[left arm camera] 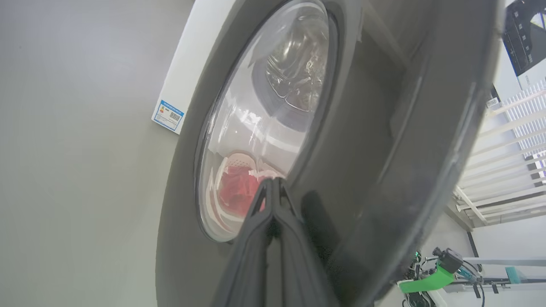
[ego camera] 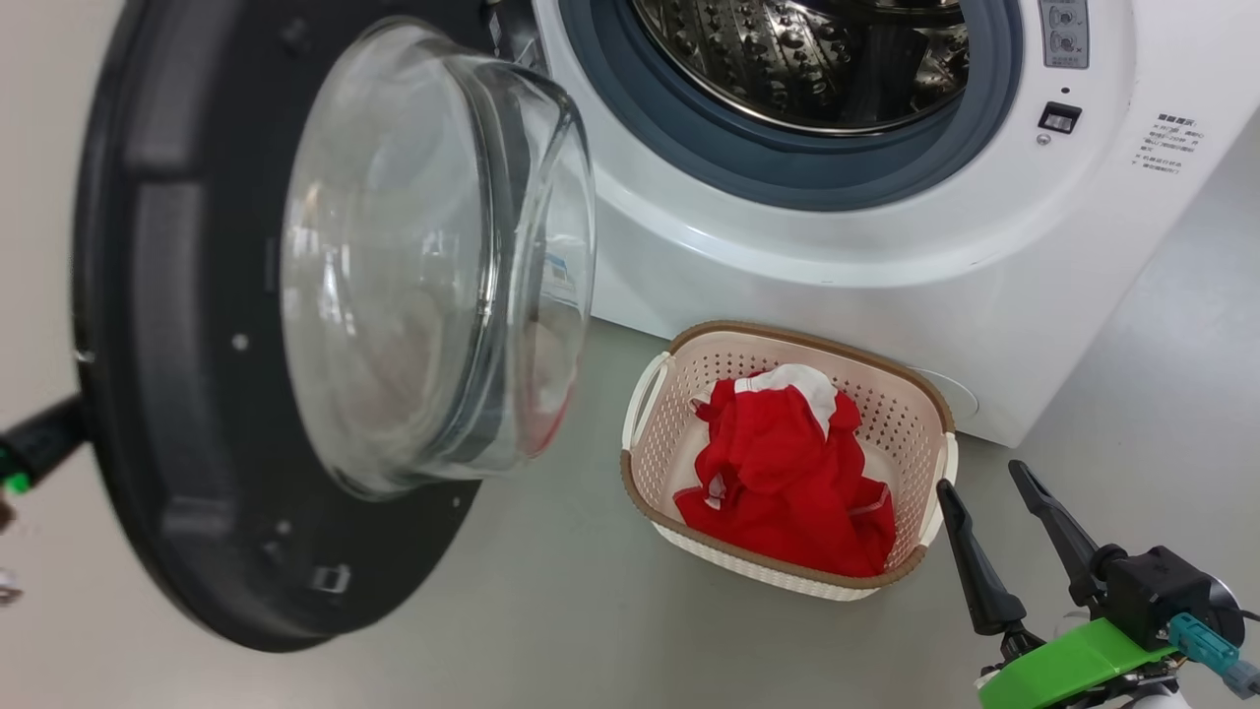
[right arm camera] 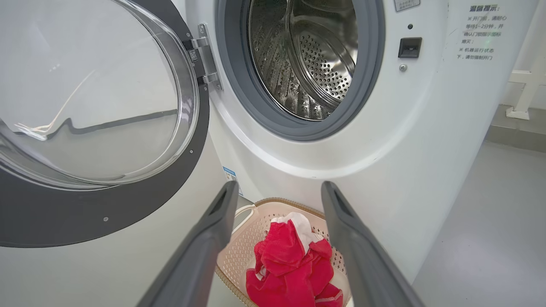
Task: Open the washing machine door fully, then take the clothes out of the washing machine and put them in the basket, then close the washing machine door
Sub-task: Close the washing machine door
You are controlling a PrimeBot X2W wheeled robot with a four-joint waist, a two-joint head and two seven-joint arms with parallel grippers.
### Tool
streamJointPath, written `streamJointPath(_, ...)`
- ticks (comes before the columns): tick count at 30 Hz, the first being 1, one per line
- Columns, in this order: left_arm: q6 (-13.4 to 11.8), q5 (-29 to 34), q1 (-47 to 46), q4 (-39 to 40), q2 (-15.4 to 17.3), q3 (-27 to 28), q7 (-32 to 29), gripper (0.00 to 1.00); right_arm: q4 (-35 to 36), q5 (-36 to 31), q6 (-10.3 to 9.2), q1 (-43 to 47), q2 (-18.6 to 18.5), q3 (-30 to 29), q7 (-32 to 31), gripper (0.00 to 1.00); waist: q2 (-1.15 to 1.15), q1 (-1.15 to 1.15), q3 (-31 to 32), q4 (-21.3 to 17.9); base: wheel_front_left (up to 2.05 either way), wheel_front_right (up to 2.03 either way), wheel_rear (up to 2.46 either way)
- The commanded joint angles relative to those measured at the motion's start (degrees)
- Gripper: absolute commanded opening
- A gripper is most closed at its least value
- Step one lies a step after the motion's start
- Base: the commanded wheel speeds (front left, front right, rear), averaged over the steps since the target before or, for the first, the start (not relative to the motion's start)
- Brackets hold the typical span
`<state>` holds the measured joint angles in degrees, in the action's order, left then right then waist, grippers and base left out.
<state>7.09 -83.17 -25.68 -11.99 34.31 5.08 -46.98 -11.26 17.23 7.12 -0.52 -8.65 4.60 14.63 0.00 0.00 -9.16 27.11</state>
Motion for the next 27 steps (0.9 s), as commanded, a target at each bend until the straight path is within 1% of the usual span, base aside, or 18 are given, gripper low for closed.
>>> streamJointPath(1, 0.39, -0.59, -0.41, 3.48, 2.96, 1.15, -0.89, 0.0, 1.26, -0.15, 0.36, -1.21, -0.28, 1.47, 0.37, 1.0, 0.0, 0.0, -0.16, -0.11, 0.0, 0.0, 0.0)
streamJointPath(8, 0.39, -1.71, -0.42, 11.89, 1.15, -3.08, -0.07, 0.0, 1.29, -0.12, 0.36, -1.69, -0.41, 1.51, 0.37, 1.0, 0.0, 0.0, -0.77, -0.87, 0.0, 0.0, 0.0)
streamJointPath(11, 0.39, -1.68, -0.8, 14.79, 0.5, -5.46, 0.1, 0.0, 1.33, -0.12, 0.36, -2.03, -0.4, 1.49, 0.37, 1.0, 0.0, 0.0, -1.15, -1.33, 0.0, 0.0, 0.0)
streamJointPath(14, 0.39, -1.42, -1.81, 17.82, -0.91, -8.59, 1.26, 0.0, 1.39, -0.1, 0.36, -2.25, -0.44, 1.38, 0.37, 1.0, 0.0, 0.0, -1.41, -1.79, 0.0, 0.0, 0.0)
streamJointPath(18, 0.39, -1.01, -2.66, 18.38, -1.57, -10.26, 3.16, 0.0, 1.3, -0.13, 0.36, -2.38, -0.38, 1.28, 0.37, 1.0, 0.0, 0.0, -1.47, -2.11, 0.0, 0.0, 0.0)
streamJointPath(27, 0.4, 1.32, -2.02, 16.26, -0.4, -11.66, 9.11, 0.0, 1.41, -0.22, 0.36, -2.23, -0.28, 0.71, 0.37, 1.0, 0.0, 0.0, -1.32, -2.05, 0.0, 0.0, 0.0)
